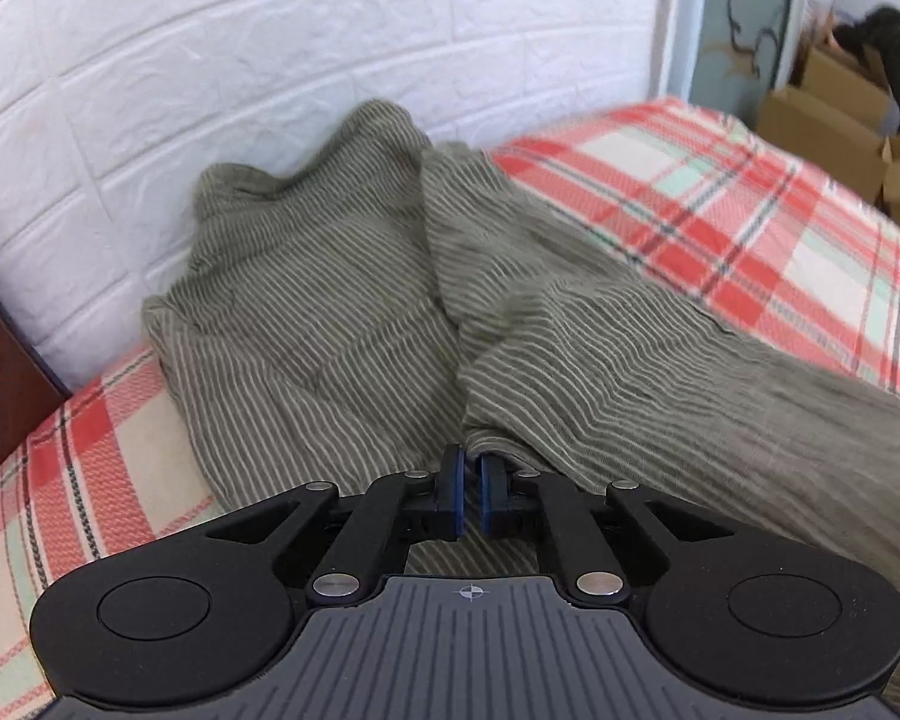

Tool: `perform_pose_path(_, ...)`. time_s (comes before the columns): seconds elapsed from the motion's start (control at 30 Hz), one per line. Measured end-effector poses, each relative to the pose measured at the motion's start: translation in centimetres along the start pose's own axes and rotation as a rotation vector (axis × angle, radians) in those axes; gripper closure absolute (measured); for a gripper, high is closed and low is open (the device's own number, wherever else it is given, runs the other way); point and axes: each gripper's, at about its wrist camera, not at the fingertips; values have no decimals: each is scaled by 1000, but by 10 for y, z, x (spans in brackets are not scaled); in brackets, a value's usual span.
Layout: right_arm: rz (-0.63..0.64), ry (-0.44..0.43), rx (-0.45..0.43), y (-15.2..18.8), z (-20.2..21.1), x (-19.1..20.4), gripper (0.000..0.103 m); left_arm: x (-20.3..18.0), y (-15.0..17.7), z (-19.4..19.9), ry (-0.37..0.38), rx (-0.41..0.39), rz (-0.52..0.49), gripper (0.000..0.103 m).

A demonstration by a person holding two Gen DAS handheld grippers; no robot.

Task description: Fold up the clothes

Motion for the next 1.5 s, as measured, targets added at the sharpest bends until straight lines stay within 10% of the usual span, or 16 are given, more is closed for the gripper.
perform_pose_path(0.47,-57,143,64,23,-30,-50,96,9,-5,5,-22,15,28,72)
perform_pose_path(0.8,42,211,96,21,-30,-44,72,30,1,42,-78,57,57,42)
perform_pose_path(1.1,102,149,104,16,-29,-37,67,-25,43,91,235,198,370,42)
perform_pose_path(1.43,228,97,152,13,-32,-49,68,-117,86,91,304,331,490,42)
perform_pose_path(1.5,232,45,161,10,-31,-51,86,-127,88,91,291,332,511,41)
Point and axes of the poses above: each gripper's, at about its wrist camera, not at the fingertips, and z roughly against the way its jaws point, x to its left, y to its underside, and after that the axes turned 1 degree about -y, right-handed
